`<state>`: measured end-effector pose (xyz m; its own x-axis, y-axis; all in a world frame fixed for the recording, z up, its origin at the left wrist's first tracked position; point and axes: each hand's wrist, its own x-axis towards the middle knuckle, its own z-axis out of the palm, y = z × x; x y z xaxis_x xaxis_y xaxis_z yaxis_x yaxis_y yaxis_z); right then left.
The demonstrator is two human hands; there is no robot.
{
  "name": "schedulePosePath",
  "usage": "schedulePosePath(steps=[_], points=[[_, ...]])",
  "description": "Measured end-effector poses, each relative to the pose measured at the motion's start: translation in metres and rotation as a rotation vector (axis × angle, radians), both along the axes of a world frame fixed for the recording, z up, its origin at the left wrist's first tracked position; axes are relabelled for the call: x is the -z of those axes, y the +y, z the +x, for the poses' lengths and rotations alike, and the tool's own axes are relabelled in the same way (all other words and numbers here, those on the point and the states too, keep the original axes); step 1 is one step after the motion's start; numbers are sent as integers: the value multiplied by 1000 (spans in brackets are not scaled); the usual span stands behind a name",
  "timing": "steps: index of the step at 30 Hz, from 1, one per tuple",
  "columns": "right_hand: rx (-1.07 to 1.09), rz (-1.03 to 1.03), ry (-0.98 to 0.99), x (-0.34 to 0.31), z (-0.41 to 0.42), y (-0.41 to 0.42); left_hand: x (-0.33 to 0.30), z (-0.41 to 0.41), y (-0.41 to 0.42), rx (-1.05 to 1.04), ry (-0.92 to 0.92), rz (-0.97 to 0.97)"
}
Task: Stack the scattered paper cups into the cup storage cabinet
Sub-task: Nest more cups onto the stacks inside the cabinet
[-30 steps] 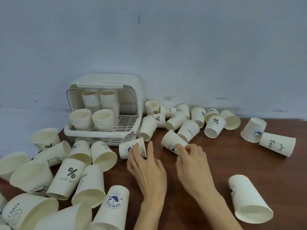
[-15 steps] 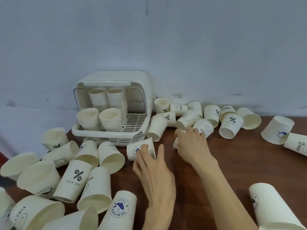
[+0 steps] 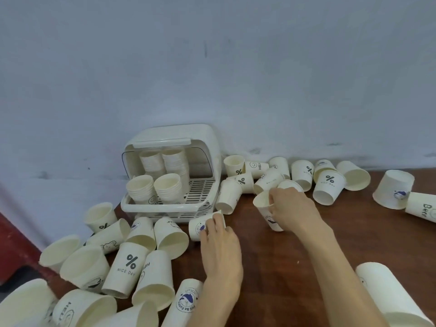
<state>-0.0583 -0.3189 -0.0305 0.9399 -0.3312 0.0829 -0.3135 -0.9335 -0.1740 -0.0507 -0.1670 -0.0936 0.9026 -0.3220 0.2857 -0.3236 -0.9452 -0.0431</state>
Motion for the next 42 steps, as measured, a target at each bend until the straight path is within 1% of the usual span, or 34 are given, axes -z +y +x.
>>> schedulePosePath(steps=[3, 13, 15, 21, 23, 29, 31, 38, 42], points=[[14, -1, -3, 0, 0, -2, -8, 3, 3, -3, 49, 28], [30, 12, -52, -4, 1, -4, -29, 9, 18, 38, 194, 22], [31, 14, -56, -4, 0, -2, -36, 8, 22, 50, 217, -2], [20, 0, -88, -8, 1, 6, -50, 6, 42, 55, 235, -154], [22, 4, -102, -10, -1, 8, -52, 3, 50, 51, 200, -227], [5, -5, -140, -24, -6, 14, -69, 6, 67, 106, -78, -545], [-5, 21, -174, -27, -9, 15, -75, 12, 72, 112, -135, -608], [-60, 37, -233, -34, -13, 27, -82, 33, 89, 54, -196, -742], [-99, 34, -291, -35, -13, 35, -91, 47, 102, 22, -199, -808]])
